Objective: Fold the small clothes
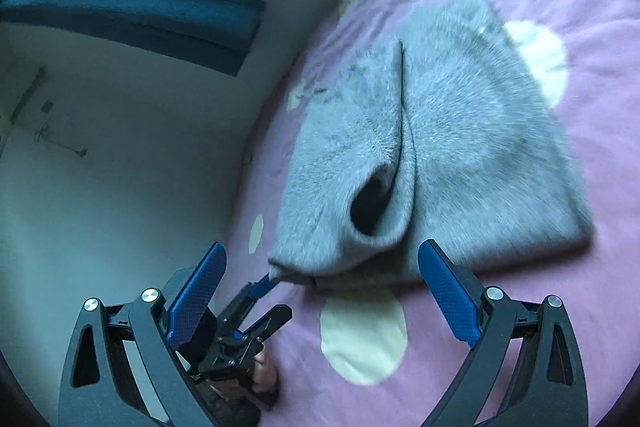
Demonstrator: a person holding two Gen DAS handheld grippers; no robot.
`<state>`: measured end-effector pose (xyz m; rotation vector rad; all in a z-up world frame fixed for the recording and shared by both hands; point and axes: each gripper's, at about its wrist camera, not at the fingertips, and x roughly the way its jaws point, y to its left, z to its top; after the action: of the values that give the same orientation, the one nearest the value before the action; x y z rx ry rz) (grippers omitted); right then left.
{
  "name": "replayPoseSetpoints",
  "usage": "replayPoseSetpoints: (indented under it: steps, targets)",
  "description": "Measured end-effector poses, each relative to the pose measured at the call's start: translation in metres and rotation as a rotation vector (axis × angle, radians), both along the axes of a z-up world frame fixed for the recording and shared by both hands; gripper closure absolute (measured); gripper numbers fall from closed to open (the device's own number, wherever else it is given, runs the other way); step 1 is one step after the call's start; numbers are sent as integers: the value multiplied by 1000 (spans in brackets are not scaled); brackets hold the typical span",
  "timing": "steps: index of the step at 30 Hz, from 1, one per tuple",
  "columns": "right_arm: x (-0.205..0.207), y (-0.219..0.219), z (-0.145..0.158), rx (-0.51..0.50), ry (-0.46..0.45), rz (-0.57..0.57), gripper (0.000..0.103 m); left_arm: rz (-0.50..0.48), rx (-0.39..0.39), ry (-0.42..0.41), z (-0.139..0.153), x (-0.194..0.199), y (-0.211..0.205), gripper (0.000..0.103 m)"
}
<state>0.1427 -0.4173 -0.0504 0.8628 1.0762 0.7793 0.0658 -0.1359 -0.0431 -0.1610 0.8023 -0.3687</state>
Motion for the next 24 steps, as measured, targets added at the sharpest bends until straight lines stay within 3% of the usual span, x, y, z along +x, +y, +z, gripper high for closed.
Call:
replayPoseSetpoints:
  steps: [4, 12, 18, 24]
  targets:
    - [30, 15, -14, 22, 74, 35, 7, 49, -68, 65, -12, 11, 11, 12]
    - [68, 31, -13, 10, 77, 46, 7, 63, -178, 95, -19, 15, 27, 12]
    - [97, 41, -13, -44, 61, 44, 7, 68, -214, 96, -22, 12, 33, 12]
    - [122, 49, -16, -33, 52, 54, 7, 68, -178, 94, -19, 11, 26, 12]
